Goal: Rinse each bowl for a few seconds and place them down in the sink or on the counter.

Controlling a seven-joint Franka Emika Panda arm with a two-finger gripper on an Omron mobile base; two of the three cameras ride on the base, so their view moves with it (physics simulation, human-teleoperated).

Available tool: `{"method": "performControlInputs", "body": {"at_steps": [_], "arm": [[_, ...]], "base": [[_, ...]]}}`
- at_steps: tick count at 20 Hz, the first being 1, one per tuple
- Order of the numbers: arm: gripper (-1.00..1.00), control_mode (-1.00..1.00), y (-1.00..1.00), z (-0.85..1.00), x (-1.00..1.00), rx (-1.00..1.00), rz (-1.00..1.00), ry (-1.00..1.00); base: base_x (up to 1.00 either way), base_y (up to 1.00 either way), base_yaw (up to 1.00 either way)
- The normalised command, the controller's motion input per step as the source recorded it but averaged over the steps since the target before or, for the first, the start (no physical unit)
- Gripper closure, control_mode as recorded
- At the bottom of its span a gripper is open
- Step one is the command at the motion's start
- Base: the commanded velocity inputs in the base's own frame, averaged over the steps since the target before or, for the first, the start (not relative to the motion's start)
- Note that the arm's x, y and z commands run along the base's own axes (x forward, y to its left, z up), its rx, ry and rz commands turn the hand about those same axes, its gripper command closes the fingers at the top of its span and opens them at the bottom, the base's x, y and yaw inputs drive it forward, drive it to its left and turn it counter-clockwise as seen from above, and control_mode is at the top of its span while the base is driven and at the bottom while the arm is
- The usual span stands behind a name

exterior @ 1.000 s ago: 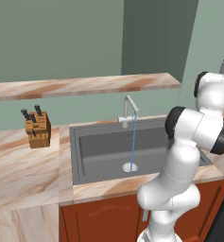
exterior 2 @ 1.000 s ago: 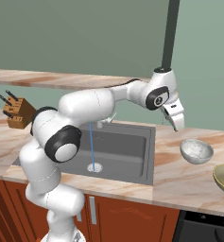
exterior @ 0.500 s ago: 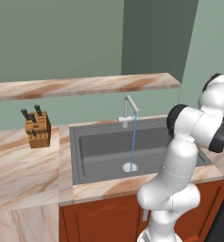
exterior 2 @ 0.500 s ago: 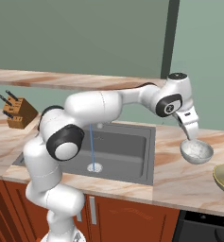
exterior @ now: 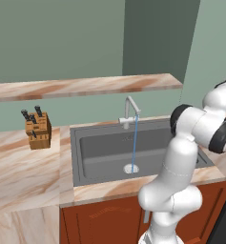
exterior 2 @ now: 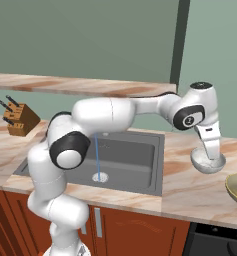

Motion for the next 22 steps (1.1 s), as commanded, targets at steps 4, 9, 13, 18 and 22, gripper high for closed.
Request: {"method": "performControlInputs", "body": {"at_steps": [4, 9, 13, 18, 22], "arm": [[-1.00, -1.00, -0.37, -0.08, -0.33, 0.00, -0.20, 0.00], [-1.00, -1.00, -0.36, -0.14, -0.37, 0.00, -0.21, -0.01], [-1.00, -1.00, -0.14, -0.12, -0.26, 0.00, -0.17, 0.00], [-1.00, -1.00, -0.19, -0.08, -0.17, 0.01, -0.10, 0.00], [-1.00, -1.00, -0.15, -0.12, -0.05, 0.03, -0.08, 0.00]], "base": [[0.00, 0.00, 0.00], [0.00, 0.00, 0.00], [0.00, 0.00, 0.00], [0.00, 0.00, 0.00], [0.00, 0.00, 0.00]]}}
